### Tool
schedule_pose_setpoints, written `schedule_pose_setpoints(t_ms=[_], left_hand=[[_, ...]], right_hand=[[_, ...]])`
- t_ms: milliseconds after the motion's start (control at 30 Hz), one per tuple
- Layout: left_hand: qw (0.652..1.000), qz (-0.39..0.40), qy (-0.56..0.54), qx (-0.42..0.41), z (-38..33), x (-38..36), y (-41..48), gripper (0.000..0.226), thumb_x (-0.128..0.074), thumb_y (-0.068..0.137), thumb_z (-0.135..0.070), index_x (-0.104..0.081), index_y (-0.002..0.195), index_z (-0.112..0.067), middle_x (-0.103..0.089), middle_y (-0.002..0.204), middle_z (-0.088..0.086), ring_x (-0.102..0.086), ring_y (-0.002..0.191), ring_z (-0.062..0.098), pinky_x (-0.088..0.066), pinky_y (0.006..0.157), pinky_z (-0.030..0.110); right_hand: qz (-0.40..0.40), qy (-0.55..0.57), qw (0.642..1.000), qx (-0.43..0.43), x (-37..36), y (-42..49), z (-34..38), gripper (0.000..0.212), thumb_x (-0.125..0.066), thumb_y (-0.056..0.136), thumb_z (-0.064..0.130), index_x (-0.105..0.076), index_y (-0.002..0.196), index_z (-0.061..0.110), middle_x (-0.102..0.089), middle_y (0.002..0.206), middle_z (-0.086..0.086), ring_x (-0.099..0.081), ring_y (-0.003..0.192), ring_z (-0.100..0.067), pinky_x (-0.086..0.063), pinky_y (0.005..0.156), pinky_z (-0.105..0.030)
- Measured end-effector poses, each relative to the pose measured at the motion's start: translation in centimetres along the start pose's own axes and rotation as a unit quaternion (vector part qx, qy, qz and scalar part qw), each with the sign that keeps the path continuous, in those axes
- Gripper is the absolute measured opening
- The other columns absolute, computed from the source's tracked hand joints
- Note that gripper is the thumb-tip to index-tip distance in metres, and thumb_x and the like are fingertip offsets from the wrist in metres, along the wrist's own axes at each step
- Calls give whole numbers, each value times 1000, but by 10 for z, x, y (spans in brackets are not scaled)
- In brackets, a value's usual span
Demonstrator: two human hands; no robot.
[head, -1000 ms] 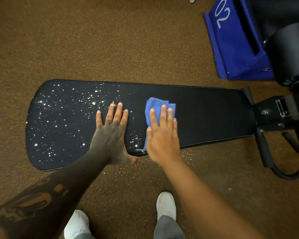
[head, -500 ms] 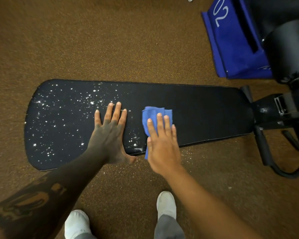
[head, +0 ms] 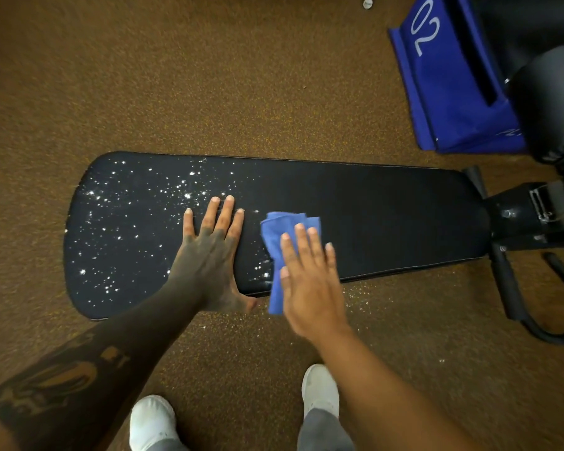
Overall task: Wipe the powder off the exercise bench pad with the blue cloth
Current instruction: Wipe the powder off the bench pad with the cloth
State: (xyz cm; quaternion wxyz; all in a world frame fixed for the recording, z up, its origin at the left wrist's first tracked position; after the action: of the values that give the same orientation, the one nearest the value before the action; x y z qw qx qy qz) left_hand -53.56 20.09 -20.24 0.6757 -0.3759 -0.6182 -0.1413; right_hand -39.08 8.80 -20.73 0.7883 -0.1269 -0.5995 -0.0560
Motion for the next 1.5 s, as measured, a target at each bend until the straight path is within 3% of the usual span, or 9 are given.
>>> schedule_pose_setpoints(t_ms=[167, 400, 600, 767, 933, 1067, 1167, 1267, 1500], left_hand=[[1000, -5, 1, 8, 3, -1, -2, 157, -35, 43, -107, 14, 155, -8, 20, 166, 15, 19, 153, 34, 3, 122, 64], [1000, 3, 12, 0, 11, -1, -7, 156, -30, 43, -106, 17, 154, -7, 24, 165, 16, 20, 153, 35, -1, 122, 64], [1000, 7, 7, -5, 24, -4, -11, 159, -38, 42, -105, 19, 153, -8, 21, 166, 16, 19, 153, 35, 1, 123, 64], [1000, -1, -5, -7, 24, -4, -12, 159, -38, 43, -106, 15, 155, -6, 20, 166, 15, 18, 154, 34, 1, 123, 62], [1000, 6, 9, -8, 27, -8, -12, 160, -43, 42, -105, 21, 153, -9, 24, 165, 15, 21, 152, 35, 1, 123, 63], [1000, 2, 6, -3, 27, -5, -13, 159, -42, 43, -104, 22, 153, -9, 25, 165, 15, 22, 152, 34, 1, 123, 63], [1000, 1, 3, 6, 27, -4, -14, 158, -39, 42, -106, 21, 153, -10, 25, 165, 15, 22, 152, 35, 1, 122, 65], [1000, 2, 6, 12, 27, -4, -14, 157, -37, 43, -106, 21, 154, -11, 24, 165, 15, 22, 152, 36, 1, 121, 67], [1000, 4, -3, 17, 27, -5, -14, 159, -39, 41, -107, 20, 155, -12, 28, 164, 14, 24, 152, 36, 6, 120, 68]], right_hand=[[-44, 5, 994, -100, 5, 22, -7, 56, -13, 102, 33, -13, 156, 16, -3, 165, -9, 8, 152, -25, -2, 123, -48], [-9, -37, 998, 55, -10, -10, 11, 56, -23, 103, 34, -12, 156, 18, -6, 165, -7, 4, 152, -25, -4, 122, -48], [-48, -10, 996, -69, -8, 0, 13, 55, -21, 103, 31, -15, 155, 15, -4, 165, -9, 5, 152, -26, -4, 123, -49], [-19, -32, 997, 71, -17, -7, 38, 55, -26, 102, 31, -20, 154, 15, -11, 164, -8, -1, 152, -25, -7, 123, -48], [-48, -22, 994, -95, -3, 6, -4, 56, -16, 102, 32, -24, 154, 12, -12, 164, -9, -1, 152, -26, -6, 123, -48], [-19, -33, 999, -34, -6, 3, 22, 56, -17, 102, 33, -15, 156, 15, -6, 164, -11, 3, 152, -28, -12, 121, -53], [-26, -59, 997, -38, 9, -2, 9, 60, -24, 102, 39, -5, 157, 24, 1, 165, -13, 8, 151, -31, -3, 121, -53], [9, -59, 998, -13, 6, -2, 9, 60, -18, 103, 42, 1, 157, 26, 6, 165, -11, 12, 151, -29, -5, 122, -52], [36, -63, 997, 17, 4, 42, 15, 58, -17, 102, 41, -4, 157, 27, 4, 165, -12, 10, 151, -30, 1, 122, -47]])
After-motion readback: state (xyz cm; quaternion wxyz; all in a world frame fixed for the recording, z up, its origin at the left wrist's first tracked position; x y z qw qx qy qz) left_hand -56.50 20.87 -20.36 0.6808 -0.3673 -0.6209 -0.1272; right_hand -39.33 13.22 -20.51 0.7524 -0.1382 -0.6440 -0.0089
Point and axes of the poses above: each hand's wrist, its own y-axis towards the middle knuckle, its own x-axis out of the back of the hand, z = x × y, the point moved 4 cm from there along y, towards the middle knuckle
